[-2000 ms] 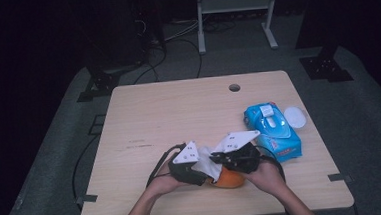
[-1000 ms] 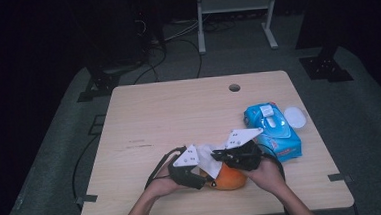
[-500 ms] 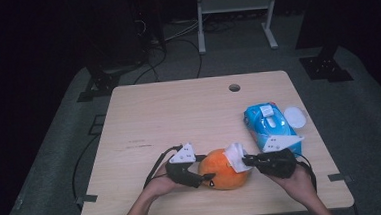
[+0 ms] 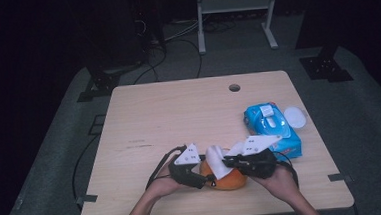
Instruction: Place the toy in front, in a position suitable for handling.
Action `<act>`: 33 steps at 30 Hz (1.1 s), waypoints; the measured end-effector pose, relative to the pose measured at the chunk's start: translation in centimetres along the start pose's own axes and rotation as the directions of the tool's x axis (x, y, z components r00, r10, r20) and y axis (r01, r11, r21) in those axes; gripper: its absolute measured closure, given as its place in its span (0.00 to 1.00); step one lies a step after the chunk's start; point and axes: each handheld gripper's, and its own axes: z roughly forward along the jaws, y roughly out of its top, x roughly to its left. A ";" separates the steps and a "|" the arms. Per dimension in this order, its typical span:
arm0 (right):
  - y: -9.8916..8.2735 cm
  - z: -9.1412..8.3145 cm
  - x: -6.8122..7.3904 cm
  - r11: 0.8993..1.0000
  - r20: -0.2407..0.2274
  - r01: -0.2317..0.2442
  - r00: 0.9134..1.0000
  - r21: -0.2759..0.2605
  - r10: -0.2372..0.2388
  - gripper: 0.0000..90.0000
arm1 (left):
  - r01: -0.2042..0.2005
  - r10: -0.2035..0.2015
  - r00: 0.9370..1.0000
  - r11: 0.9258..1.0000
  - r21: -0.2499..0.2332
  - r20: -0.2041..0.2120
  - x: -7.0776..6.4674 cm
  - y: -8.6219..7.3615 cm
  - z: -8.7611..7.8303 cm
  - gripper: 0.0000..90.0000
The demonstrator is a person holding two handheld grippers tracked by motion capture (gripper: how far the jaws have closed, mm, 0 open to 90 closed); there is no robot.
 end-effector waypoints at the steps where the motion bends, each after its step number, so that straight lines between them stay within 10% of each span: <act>1: 0.4 0.4 0.1 1.000 -0.004 0.011 1.000 0.003 -0.011 0.94 | 0.002 -0.002 1.000 1.000 -0.002 0.003 0.0 0.0 0.0 0.36; 21: -3.9 -3.0 -2.7 0.991 0.056 -0.129 0.990 0.017 0.128 0.94 | 0.021 -0.021 1.000 1.000 -0.008 0.018 0.4 -0.3 -0.1 0.36; 33: 0.4 1.3 -2.8 0.998 -0.006 -0.060 0.998 0.017 0.060 0.94 | -0.039 0.039 0.999 0.999 0.007 0.007 -0.3 0.0 -0.1 0.36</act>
